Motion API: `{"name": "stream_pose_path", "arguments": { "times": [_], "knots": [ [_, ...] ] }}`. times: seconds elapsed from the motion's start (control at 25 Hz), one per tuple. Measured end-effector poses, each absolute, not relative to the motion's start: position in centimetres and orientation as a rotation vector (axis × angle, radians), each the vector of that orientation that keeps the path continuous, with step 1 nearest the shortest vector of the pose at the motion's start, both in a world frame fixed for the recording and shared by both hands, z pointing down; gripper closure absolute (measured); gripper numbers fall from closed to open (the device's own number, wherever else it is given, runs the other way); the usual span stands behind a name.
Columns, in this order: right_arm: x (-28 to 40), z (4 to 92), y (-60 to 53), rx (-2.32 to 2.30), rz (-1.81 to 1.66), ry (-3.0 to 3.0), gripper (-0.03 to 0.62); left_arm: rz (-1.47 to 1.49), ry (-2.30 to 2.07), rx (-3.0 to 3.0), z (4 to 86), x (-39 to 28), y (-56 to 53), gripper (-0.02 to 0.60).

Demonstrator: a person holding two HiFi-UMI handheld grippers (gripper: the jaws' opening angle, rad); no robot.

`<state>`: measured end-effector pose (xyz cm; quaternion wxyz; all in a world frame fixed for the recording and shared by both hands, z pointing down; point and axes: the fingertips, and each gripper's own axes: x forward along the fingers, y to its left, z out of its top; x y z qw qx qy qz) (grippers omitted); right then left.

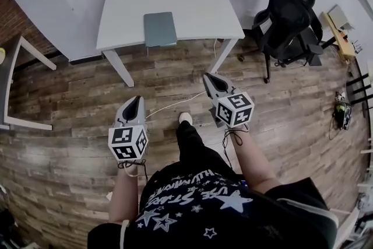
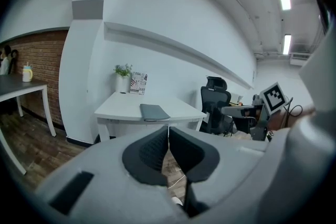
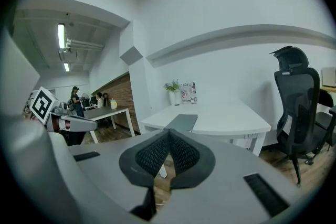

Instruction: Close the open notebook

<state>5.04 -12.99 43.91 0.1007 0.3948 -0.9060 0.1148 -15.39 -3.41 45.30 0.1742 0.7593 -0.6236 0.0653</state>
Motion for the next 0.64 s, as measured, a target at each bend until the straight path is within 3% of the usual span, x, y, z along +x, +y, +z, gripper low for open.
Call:
{"name": "stream_pose_path", "arguments": {
  "times": [0.64],
  "knots": [
    [6.7, 45.7, -0.8, 1.177, 0.378, -2.636, 0.589, 0.205, -1.717, 2.133, 47.5, -14.3, 8.1, 0.557]
  ]
}}
